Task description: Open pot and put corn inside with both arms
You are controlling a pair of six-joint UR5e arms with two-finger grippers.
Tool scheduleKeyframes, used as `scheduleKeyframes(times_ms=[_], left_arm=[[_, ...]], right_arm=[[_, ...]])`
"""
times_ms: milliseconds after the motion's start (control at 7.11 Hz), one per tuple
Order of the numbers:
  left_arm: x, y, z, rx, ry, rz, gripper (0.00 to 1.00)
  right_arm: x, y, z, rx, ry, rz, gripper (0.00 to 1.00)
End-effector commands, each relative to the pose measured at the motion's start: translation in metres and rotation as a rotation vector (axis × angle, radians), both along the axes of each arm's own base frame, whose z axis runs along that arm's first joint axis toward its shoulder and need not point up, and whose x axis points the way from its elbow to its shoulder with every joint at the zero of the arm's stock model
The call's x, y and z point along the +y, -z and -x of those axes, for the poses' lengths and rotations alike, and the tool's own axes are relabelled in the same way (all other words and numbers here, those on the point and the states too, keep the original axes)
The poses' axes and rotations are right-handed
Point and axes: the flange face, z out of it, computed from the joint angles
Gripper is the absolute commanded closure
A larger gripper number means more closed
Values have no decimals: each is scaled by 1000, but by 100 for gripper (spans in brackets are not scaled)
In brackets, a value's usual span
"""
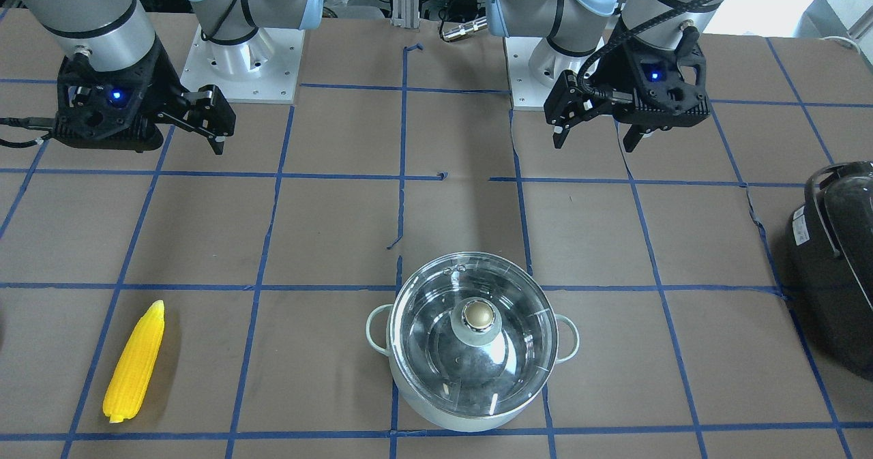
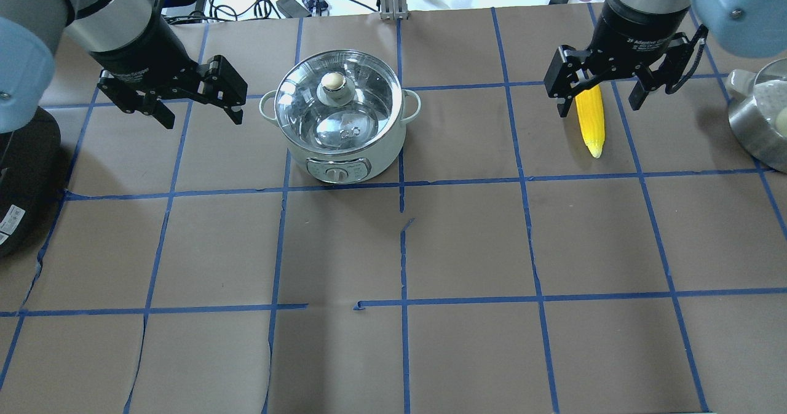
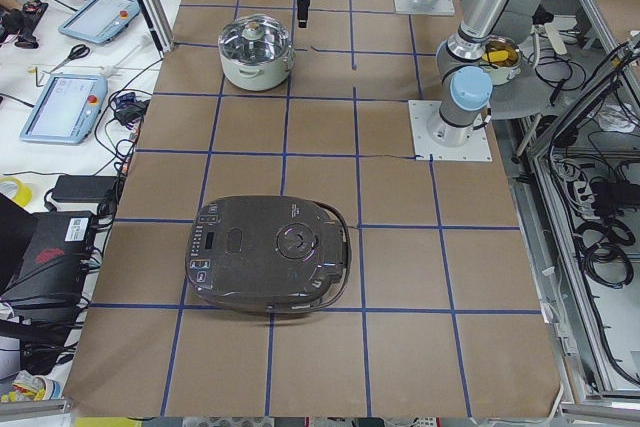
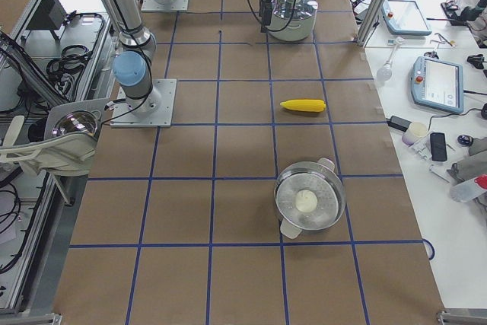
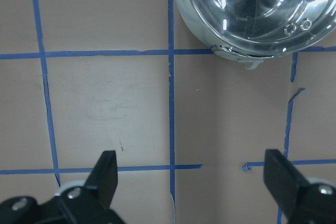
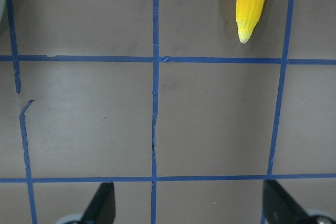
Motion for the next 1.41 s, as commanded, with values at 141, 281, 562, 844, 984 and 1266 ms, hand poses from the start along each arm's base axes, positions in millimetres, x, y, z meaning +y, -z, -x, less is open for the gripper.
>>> scheduleKeyframes(times_ms=[141,281,562,844,984,1266], left_arm=[[0,-1,0,1,0,1,0],[0,-1,0,-1,0,3,0],[1,-1,1,1,2,3,0],[1,-1,0,1,0,1,0],[1,-1,0,1,0,1,0],[-1,2,0,4,-1,-5,0]], right_arm=[[1,2,0,1,0,-14,0],[2,3,0,1,0,-17,0],[4,8,0,1,0,-26,0],[4,7,0,-2,2,-23,0],[6,-4,-1,-15,1,0,0],[10,-10,-3,-20,-2,12,0]])
